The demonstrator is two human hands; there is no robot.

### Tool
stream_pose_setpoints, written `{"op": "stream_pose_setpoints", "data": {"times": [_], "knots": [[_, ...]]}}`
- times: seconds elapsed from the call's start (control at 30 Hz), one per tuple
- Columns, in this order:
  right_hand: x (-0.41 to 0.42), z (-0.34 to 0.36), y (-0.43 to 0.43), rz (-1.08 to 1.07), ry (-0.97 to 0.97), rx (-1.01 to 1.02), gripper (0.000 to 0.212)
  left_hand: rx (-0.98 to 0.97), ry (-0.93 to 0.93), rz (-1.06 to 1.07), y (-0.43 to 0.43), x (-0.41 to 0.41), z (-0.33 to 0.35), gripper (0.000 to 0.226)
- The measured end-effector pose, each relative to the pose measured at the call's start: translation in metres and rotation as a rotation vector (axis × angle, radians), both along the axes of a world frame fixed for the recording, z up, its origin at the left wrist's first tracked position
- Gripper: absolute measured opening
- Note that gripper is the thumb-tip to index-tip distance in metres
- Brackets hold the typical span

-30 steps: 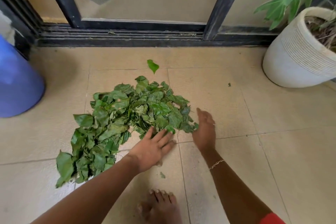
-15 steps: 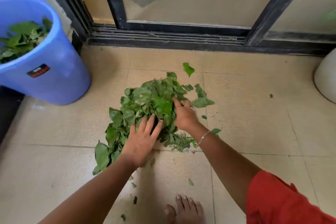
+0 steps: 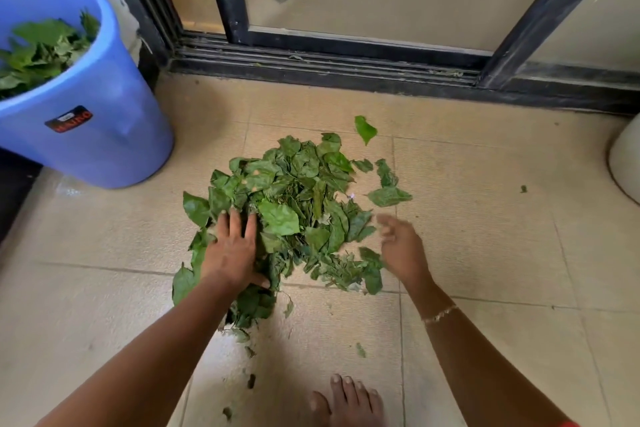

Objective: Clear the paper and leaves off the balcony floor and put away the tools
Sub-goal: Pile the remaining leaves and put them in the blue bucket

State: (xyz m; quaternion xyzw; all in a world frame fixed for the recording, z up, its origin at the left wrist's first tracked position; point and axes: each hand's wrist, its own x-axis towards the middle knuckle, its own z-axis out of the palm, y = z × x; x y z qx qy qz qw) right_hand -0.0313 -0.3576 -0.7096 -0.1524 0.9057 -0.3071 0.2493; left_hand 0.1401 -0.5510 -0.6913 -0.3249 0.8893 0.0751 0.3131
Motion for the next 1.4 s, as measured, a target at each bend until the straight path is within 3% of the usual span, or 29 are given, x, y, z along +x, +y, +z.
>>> {"op": "stream_pose_setpoints", "data": {"times": [0.13,0.2,0.27,0.4,0.57,0.63,0.73,0.83,0.9,1.0,1.07,1.13,1.3,1.4], "knots": [[-0.065,0.000,-0.030,-0.245,0.104,-0.016,0.057,0.085,-0.022,0.025,-0.003,-0.008,0.002,0.128],[-0.080,-0.003,-0.043,-0.137,0.028,0.073,0.051,0.081,-0.016,0.030,-0.003,-0.010,0.000,0.127],[-0.081,-0.001,-0.057,0.008,-0.019,-0.009,0.037,0.078,-0.018,0.034,-0.003,-0.012,-0.002,0.125],[-0.108,0.000,-0.090,-0.051,0.180,-0.165,0.031,0.072,-0.016,0.032,-0.005,-0.014,-0.005,0.123],[-0.174,-0.012,-0.131,0.102,0.111,0.103,0.050,0.095,0.017,0.081,-0.005,-0.015,-0.003,0.115],[-0.168,-0.012,-0.146,0.203,0.126,0.195,0.048,0.100,0.015,0.076,-0.006,-0.014,-0.002,0.117],[-0.123,0.003,-0.149,0.331,-0.059,0.053,0.045,0.108,0.009,0.068,-0.007,-0.012,-0.006,0.124],[-0.100,0.009,-0.114,0.220,-0.099,-0.086,0.042,0.109,0.008,0.063,-0.009,-0.012,-0.012,0.128],[-0.096,0.012,-0.077,0.167,-0.105,0.027,0.060,0.112,0.012,0.067,-0.009,-0.013,-0.012,0.128],[-0.064,0.016,-0.042,0.197,-0.213,0.353,0.098,0.102,0.020,0.071,-0.008,-0.014,-0.009,0.129],[-0.033,0.013,-0.047,0.264,-0.166,0.406,0.100,0.098,0.025,0.068,-0.010,-0.015,-0.008,0.131],[-0.013,0.009,-0.068,0.317,-0.113,0.331,0.095,0.092,0.026,0.036,-0.013,-0.016,-0.004,0.132],[-0.016,0.036,-0.089,0.394,-0.239,0.110,0.103,0.033,0.116,-0.034,-0.018,-0.024,0.029,0.103],[-0.024,0.058,-0.052,0.547,-0.041,0.175,0.058,-0.148,0.275,-0.188,-0.015,-0.011,0.051,0.062]]}}
